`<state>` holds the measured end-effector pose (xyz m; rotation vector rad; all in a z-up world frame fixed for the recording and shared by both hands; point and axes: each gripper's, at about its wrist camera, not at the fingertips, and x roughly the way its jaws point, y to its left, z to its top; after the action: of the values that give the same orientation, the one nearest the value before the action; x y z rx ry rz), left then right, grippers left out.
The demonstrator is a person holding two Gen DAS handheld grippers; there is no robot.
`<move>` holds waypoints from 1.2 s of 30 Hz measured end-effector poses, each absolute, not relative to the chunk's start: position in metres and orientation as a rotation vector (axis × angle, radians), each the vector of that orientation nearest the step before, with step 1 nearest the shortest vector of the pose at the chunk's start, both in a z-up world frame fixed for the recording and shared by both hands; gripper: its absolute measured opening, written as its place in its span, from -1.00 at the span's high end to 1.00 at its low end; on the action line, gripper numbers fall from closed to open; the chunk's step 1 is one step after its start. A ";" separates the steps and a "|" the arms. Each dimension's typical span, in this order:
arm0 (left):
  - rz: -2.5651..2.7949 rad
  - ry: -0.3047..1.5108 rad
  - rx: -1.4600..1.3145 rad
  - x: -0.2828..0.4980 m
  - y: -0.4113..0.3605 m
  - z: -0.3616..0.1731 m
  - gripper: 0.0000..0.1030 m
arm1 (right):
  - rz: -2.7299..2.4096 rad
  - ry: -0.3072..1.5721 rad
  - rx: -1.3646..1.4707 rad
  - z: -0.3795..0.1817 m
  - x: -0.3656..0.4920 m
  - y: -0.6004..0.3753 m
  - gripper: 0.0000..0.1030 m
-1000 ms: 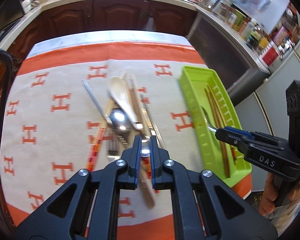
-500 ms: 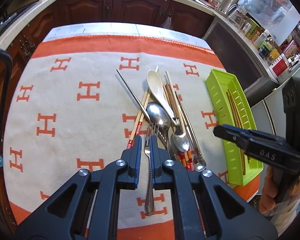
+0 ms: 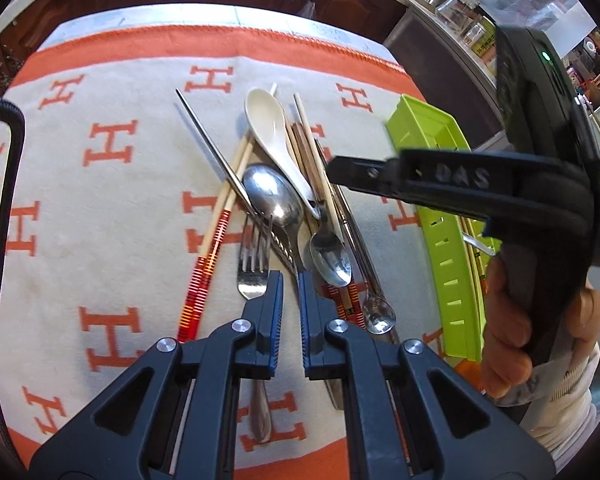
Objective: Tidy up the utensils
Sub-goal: 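Close the right tool on a wooden chopstick beside the white spoon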
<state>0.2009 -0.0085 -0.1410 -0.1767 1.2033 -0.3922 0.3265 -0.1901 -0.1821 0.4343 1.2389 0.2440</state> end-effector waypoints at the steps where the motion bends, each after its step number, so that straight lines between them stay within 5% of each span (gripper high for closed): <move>1: -0.393 1.207 -0.178 0.201 -0.010 -0.143 0.92 | 0.243 1.243 0.434 -0.184 0.329 -0.189 0.64; 14: -0.387 1.225 -0.199 0.210 -0.008 -0.155 0.92 | 0.231 1.279 0.422 -0.218 0.347 -0.173 0.85; 36: -0.391 1.169 -0.237 0.232 -0.019 -0.170 0.92 | 0.257 1.163 0.462 -0.180 0.281 -0.214 0.86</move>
<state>0.2322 -0.0185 -0.1705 -0.2367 1.1694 -0.3911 0.2810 -0.2141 -0.1799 0.4618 1.1630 0.2570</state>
